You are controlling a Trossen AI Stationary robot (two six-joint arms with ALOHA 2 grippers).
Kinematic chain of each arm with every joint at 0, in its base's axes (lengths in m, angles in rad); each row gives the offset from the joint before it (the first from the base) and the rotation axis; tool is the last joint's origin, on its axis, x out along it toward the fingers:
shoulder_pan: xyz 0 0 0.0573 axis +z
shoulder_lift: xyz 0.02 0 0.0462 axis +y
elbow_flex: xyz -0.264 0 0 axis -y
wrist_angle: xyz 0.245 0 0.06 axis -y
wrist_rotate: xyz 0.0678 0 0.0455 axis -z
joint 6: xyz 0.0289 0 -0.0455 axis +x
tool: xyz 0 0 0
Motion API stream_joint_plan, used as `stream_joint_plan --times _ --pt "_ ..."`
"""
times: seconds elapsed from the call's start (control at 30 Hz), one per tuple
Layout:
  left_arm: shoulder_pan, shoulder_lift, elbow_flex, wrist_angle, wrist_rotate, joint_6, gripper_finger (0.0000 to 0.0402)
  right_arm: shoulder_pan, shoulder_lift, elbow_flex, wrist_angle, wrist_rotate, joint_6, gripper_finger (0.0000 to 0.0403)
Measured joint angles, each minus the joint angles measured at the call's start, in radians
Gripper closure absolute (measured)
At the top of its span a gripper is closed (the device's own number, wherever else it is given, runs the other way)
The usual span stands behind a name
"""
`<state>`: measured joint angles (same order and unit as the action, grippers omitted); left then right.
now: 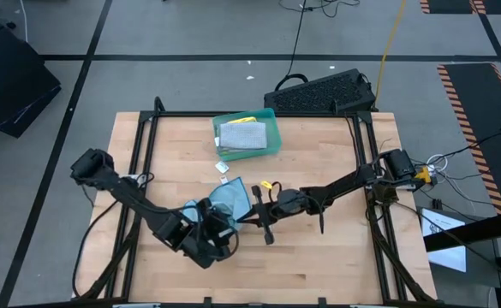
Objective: Fold microfiber towels
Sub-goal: Fold the blue microfiber cloth
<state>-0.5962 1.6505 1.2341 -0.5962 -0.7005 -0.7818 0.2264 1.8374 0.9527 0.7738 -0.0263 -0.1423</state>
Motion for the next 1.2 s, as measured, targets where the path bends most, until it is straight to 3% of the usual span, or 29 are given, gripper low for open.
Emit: stream_joint_plan --times 0.17,0.43,0.5,0.67,0.83,1.07,1.2 --pt "0.023 0.001 -0.024 -0.056 0.019 -0.079 0.0201 0.0 0.0 0.0 0.007 -0.001 0.0 0.0402" --pt "0.009 0.001 -0.027 -0.025 0.018 -0.003 0.0367 0.003 0.0 0.0 -0.015 -0.003 0.001 0.0402" --pt "-0.002 0.001 -0.027 -0.023 0.019 0.015 0.0391 0.004 0.0 0.0 -0.021 -0.007 0.0 0.0402" --pt "-0.031 -0.008 -0.007 -0.03 0.03 0.044 0.0389 0.005 -0.014 -0.002 -0.115 -0.054 -0.045 0.0364" --pt "-0.078 -0.049 -0.001 -0.031 0.111 0.087 0.0393 0.005 -0.034 -0.004 -0.273 -0.051 -0.12 0.0305" --pt "-0.158 -0.063 0.0 -0.083 0.166 0.081 0.0396 0.001 -0.024 -0.004 -0.423 0.09 -0.227 0.0253" --pt "-0.188 -0.068 0.0 -0.097 0.151 0.062 0.039 -0.011 0.005 -0.01 -0.419 0.104 -0.296 0.0238"
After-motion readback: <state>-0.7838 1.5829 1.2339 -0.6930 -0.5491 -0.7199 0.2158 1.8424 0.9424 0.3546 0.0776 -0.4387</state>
